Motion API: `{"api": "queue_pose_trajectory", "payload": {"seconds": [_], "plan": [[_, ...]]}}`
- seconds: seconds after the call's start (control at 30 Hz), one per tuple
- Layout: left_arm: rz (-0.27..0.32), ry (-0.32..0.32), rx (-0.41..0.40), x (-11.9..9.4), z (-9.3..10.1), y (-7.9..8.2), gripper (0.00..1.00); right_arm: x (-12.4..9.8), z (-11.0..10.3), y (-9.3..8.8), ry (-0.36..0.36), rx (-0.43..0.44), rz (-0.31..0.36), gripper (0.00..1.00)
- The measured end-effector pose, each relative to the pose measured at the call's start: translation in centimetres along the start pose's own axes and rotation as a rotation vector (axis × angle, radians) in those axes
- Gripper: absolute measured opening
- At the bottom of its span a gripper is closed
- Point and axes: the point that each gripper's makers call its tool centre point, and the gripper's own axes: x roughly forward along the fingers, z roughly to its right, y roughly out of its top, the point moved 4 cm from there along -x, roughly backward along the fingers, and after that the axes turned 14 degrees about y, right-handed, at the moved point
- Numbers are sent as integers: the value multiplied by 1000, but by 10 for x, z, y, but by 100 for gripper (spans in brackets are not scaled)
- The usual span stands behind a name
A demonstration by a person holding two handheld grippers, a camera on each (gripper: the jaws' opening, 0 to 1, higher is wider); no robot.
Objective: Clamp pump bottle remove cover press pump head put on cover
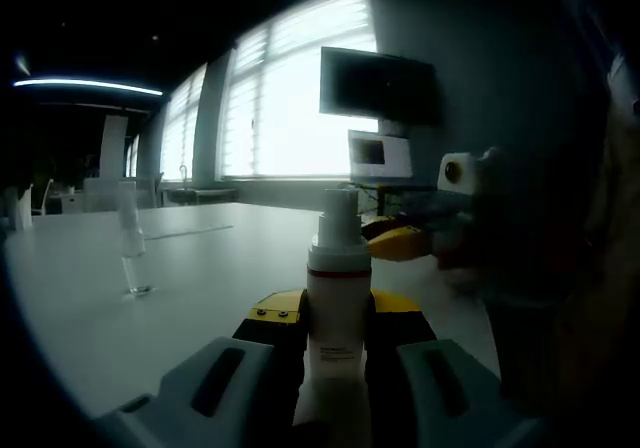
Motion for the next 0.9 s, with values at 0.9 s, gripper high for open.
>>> {"api": "queue_pose_trajectory", "payload": {"seconds": [0.9], "plan": [[0, 0, 0, 0, 0, 0, 13, 16, 14, -7, -33, 31, -45, 27]]}}
